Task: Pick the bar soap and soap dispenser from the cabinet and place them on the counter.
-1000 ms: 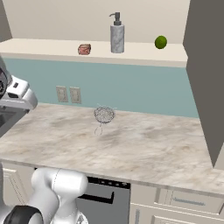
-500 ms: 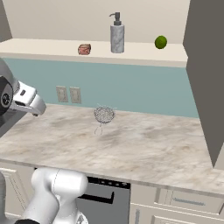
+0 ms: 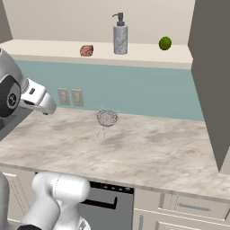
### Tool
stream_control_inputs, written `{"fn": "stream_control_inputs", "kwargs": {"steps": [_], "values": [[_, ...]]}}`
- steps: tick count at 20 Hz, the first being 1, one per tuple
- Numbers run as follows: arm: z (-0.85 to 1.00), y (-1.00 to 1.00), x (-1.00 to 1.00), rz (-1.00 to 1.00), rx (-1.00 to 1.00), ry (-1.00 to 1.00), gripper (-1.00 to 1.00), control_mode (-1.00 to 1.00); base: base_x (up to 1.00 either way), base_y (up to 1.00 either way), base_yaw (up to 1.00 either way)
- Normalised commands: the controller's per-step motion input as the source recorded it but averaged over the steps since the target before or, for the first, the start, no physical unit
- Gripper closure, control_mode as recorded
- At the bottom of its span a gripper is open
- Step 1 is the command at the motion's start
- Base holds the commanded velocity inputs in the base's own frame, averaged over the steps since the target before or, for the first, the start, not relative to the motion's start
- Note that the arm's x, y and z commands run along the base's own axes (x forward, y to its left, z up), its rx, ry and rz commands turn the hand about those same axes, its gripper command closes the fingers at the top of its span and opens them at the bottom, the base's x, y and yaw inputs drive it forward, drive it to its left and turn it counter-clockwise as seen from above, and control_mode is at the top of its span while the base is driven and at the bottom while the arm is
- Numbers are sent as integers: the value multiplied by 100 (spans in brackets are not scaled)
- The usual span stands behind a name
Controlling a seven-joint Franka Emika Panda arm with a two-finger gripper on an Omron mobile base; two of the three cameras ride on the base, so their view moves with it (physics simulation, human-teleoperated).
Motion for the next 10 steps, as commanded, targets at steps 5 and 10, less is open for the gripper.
{"fn": "stream_control_inputs", "kwargs": {"steps": [5,10], "values": [[18,-28,1,0,0,-3,-100,-100,0,0,0],[28,-28,5,2,0,-11,-100,-100,0,0,0]]}}
